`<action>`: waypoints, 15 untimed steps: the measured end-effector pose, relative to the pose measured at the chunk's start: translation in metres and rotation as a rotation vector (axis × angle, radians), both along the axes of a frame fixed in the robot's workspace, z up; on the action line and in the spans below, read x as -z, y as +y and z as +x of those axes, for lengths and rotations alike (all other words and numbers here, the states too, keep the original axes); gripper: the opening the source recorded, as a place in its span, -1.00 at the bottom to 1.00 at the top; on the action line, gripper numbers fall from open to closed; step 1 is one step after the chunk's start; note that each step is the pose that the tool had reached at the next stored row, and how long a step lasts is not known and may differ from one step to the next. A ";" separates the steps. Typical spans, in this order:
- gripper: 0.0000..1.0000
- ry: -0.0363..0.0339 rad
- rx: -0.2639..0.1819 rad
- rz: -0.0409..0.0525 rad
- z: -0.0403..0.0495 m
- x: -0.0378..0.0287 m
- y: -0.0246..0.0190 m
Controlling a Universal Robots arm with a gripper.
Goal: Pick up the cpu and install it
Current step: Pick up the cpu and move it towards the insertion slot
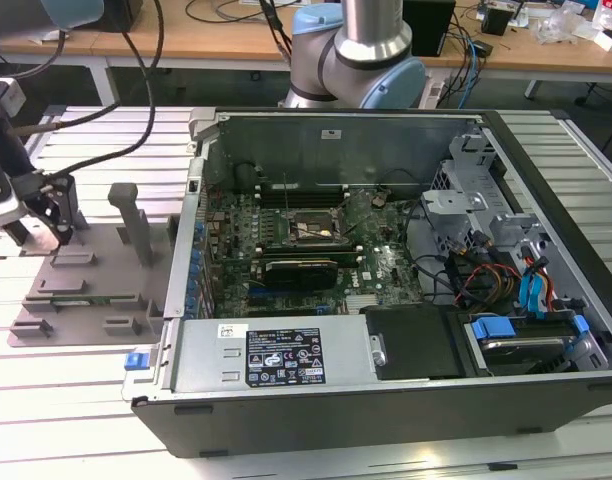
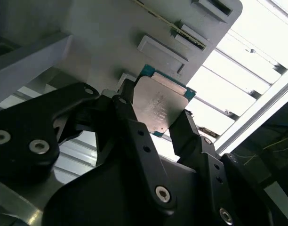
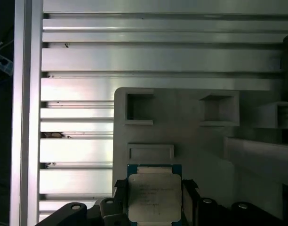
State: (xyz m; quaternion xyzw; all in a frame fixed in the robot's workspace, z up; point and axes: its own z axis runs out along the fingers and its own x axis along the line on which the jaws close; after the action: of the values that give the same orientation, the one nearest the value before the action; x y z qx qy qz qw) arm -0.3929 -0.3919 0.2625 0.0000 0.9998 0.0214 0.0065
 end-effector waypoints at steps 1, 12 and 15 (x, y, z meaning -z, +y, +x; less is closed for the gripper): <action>0.09 0.0000 0.000 -0.0001 0.0000 -0.0048 0.0000; 0.09 0.0000 0.000 -0.0001 0.0000 -0.0501 0.0000; 0.09 0.0000 0.000 -0.0001 0.0000 -0.0632 0.0000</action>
State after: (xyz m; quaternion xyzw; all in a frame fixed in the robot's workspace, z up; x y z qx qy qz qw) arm -0.3929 -0.3920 0.3257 0.0000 0.9998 0.0213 0.0065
